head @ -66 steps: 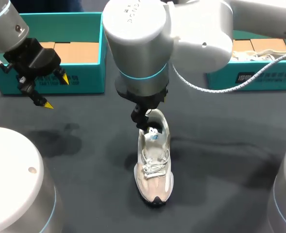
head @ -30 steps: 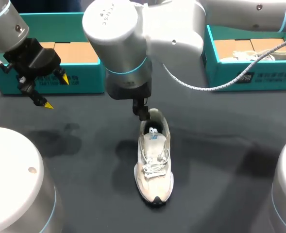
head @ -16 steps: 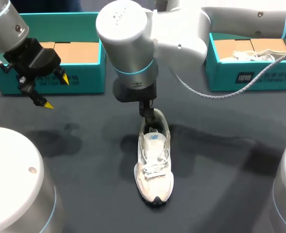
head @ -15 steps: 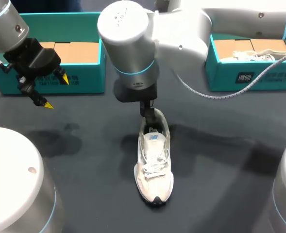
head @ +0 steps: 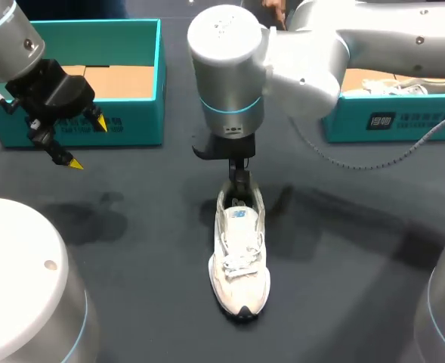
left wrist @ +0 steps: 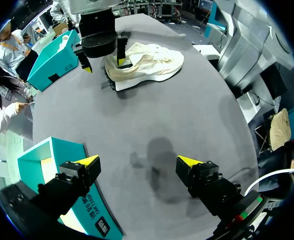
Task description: Take the shoe out of the shoebox, open the shoe tongue, remove and reinsert the insole, then place the shoe into the shoebox
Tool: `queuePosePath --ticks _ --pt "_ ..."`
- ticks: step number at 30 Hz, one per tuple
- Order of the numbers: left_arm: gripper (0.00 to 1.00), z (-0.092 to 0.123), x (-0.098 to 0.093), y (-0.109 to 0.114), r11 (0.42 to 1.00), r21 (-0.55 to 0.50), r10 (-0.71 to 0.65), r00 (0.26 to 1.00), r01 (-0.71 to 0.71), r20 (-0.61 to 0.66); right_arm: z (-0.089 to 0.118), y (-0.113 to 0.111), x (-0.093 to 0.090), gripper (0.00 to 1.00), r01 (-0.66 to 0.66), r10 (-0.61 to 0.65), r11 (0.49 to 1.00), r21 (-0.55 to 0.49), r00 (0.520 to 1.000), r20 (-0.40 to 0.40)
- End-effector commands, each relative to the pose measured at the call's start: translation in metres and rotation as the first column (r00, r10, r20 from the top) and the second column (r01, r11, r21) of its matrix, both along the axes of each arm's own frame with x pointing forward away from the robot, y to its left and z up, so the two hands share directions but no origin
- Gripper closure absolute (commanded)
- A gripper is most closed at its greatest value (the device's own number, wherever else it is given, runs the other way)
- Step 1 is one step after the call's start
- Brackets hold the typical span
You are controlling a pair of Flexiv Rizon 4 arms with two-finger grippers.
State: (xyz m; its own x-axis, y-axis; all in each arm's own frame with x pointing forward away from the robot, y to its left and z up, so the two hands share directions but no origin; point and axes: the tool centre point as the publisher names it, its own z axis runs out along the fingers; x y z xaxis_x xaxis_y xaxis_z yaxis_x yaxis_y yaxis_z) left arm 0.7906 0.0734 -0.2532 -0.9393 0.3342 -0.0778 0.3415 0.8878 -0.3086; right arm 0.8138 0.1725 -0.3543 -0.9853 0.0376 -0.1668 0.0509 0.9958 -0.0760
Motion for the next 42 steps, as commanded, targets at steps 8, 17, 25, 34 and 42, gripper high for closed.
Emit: queuePosePath --ticks 8,17,25,34,42 --pt "0.0 0.0 -0.001 0.001 1.0 0.002 0.0 1.0 0.0 0.002 -0.025 0.004 0.007 0.07 0.012 -0.01 1.0 0.027 0.999 -0.045" --pt "0.0 0.0 -0.001 0.001 1.0 0.002 0.0 1.0 0.0 0.002 -0.041 0.007 0.002 0.18 0.027 -0.023 0.999 0.043 0.996 -0.08" --pt "0.0 0.0 -0.001 0.001 1.0 0.002 0.0 1.0 0.0 0.002 -0.042 0.007 0.001 0.54 0.035 -0.031 0.998 0.046 0.996 -0.088" --pt "0.0 0.0 -0.001 0.001 1.0 0.002 0.0 1.0 0.0 0.002 -0.041 0.006 -0.005 0.79 0.049 -0.044 0.997 0.052 0.995 -0.089" --pt "0.0 0.0 -0.001 0.001 1.0 0.002 0.0 1.0 0.0 0.002 -0.027 0.004 -0.011 1.0 0.069 -0.067 0.997 0.033 0.996 -0.067"
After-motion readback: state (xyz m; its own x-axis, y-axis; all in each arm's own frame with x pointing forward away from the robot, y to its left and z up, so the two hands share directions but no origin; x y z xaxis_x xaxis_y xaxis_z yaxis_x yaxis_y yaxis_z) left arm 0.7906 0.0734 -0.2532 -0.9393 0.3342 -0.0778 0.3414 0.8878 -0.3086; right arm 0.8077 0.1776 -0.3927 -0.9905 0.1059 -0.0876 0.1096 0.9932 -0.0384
